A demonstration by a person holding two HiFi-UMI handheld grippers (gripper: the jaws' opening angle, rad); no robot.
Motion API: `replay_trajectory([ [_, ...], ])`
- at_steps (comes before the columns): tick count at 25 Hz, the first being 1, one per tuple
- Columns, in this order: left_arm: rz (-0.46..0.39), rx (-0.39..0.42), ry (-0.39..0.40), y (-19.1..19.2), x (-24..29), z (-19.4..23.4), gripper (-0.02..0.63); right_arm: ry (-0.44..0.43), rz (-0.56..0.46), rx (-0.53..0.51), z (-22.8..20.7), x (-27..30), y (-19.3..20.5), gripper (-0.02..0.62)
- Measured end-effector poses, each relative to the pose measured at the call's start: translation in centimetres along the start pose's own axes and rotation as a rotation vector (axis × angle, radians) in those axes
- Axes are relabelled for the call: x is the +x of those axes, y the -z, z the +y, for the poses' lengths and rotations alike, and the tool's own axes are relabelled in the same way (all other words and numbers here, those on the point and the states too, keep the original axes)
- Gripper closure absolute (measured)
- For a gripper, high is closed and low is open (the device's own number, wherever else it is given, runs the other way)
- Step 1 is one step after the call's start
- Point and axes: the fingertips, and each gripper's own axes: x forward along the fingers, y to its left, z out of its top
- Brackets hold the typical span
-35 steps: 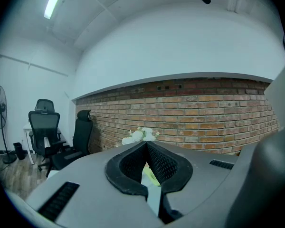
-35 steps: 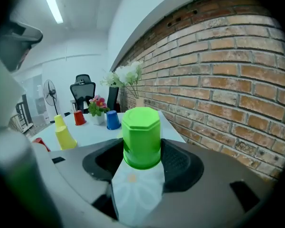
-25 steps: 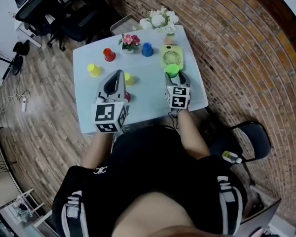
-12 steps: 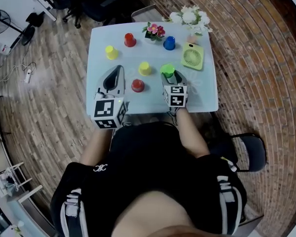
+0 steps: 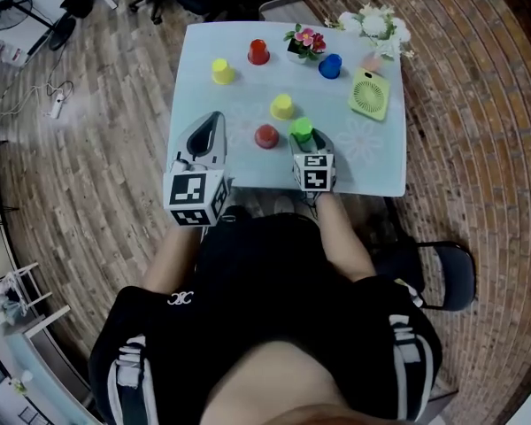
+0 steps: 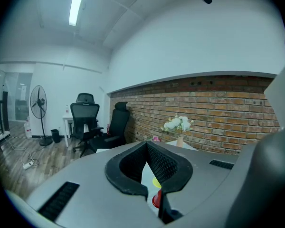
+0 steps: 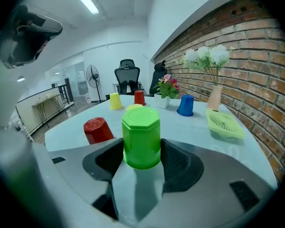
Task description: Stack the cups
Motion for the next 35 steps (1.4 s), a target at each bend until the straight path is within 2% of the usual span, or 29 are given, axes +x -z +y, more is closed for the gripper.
replay_trajectory([
  [12, 0.029, -0.019, -0.016, 1.7, -1.3, 1.2, 0.603, -0.016, 0.091, -0.011, 2.2, 0.5, 3.3, 0.353],
  [23, 0.016, -0.011, -0.013, 1.1, -1.5, 1.0, 0.603, -0.012, 0.076, -0.014, 2.3, 0.6, 3.5, 0.353],
  [30, 0.011, -0.005, 0.010, 0.9, -1.3, 0.2, 0.603, -0.036, -0.039, -0.005, 2.4, -0.5, 1.8, 0.325],
  [35, 0.000, 0.002, 0.039, 0.4, -0.8, -1.0, 0.603, -0.040, -0.159, 0.013, 1.8, -3.0, -2.7, 0.310],
])
